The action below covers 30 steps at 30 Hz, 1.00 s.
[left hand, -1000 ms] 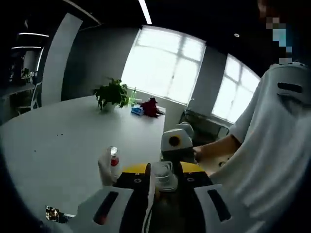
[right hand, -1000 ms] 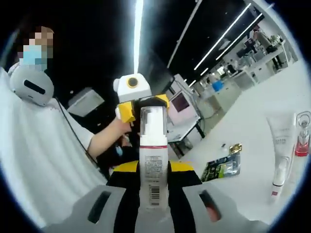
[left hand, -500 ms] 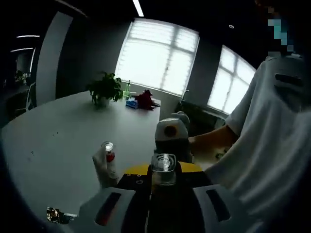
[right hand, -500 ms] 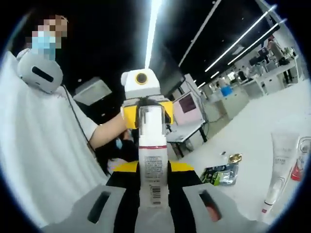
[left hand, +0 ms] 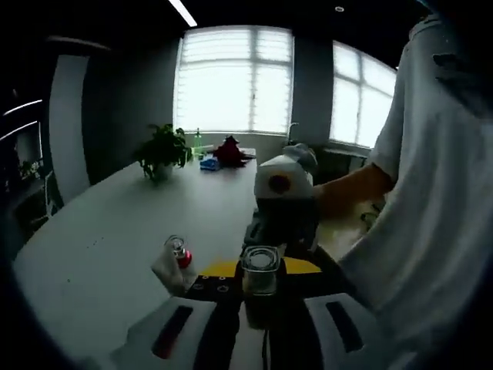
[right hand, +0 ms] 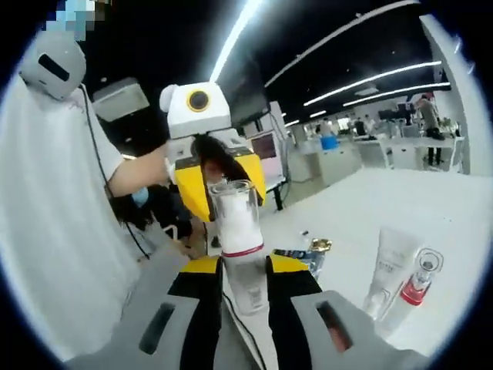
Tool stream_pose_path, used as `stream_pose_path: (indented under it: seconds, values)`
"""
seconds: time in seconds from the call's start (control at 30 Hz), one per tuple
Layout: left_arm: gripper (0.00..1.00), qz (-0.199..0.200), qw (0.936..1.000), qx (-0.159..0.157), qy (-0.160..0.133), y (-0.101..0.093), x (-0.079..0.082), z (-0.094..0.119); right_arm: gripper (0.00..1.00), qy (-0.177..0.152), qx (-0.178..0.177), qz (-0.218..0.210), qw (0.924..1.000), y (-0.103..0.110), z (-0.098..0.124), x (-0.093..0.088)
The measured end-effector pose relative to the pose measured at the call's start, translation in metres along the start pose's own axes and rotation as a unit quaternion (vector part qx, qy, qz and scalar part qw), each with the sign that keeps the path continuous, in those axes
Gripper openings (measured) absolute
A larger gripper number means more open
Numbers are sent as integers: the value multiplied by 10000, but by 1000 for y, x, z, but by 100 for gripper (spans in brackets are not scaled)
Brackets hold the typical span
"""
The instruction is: Arrange the skincare products in the storage area until every visible bottle or jar stands upright without overlapping.
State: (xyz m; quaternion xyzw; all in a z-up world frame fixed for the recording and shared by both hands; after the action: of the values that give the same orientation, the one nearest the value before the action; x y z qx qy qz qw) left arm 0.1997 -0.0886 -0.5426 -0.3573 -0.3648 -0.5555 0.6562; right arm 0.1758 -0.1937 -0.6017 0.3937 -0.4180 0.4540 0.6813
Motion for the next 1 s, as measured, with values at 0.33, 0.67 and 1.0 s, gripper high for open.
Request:
stream_pose_path:
  seconds: [0.33, 0.67, 1.0]
  values:
    - [24, -124, 9993, -312, -162, -2, -3, -35, 20, 384, -373, 143, 9985, -11, 17, -20]
    - [29, 148, 9993, -320, 158, 12, -30, -67, 19, 716, -468, 114, 9963, -35, 19, -50]
    - [52, 876, 9954, 243, 318, 24, -67, -72, 19, 760, -666, -18, 9949, -62, 14, -84]
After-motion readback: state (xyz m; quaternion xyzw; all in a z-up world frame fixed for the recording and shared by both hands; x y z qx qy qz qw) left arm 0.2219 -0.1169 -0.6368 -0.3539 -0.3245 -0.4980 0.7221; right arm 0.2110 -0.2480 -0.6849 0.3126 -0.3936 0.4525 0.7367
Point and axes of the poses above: the point that each gripper's makers call its tool centre point, and the gripper's own axes: z roughly backward along the fingers, y roughly to its left, x roughly out of its top, the point moved 7 cm from there along z, roughly backward along the fingers, and after that the axes turned 8 degrees about y, right-handed, at the moved point
